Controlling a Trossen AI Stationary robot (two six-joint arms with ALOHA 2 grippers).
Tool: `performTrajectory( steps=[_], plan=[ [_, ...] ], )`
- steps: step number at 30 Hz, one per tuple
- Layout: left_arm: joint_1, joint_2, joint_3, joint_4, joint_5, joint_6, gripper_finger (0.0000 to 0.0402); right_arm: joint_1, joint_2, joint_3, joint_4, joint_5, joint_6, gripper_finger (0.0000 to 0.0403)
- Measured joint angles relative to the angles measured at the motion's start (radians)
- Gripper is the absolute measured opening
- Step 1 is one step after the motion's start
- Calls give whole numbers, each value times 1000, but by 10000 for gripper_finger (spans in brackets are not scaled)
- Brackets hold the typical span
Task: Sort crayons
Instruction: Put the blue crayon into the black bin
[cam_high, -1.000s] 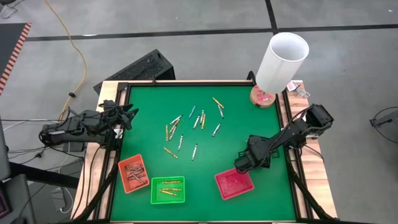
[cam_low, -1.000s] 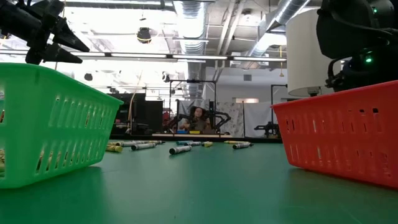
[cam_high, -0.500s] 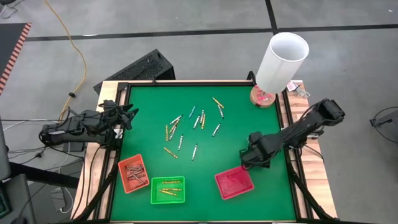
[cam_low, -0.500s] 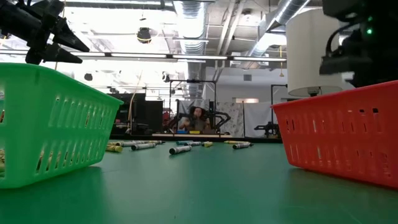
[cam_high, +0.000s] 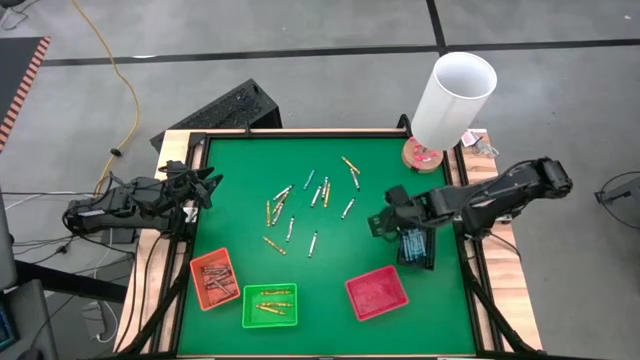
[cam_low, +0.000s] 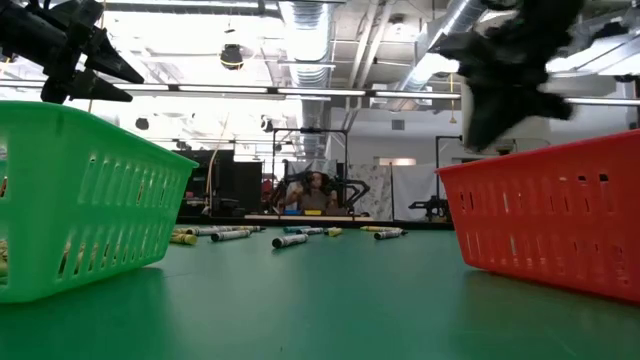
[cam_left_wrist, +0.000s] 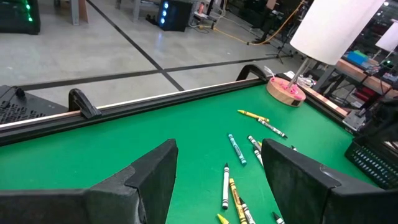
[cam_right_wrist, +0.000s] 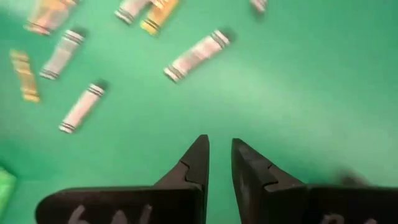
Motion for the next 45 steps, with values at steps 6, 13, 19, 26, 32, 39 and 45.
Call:
performTrajectory(
  steps=[6, 13, 19, 26, 32, 39, 45],
  plan=[
    [0, 0, 0, 0, 0, 0, 223, -152, 48, 0, 308, -20, -312, 66],
    [0, 0, 0, 0, 0, -8, 223, -293, 152, 0, 623, -144, -592, 66],
    [0, 0, 0, -1, 0, -8, 223, -379, 259, 11, 770, -294, -761, 66],
    [0, 0, 0, -1, 0, -8, 223, -417, 387, 159, 734, -347, -1124, 66],
    [0, 0, 0, -2, 0, -8, 223, -424, 512, 358, 626, -347, -1493, 66],
    [0, 0, 0, -4, -1, -8, 223, -446, 663, 631, 369, -347, -1711, 66],
    [0, 0, 0, -16, -25, -22, 223, -463, 788, 805, 213, -346, -1879, 66]
  ],
)
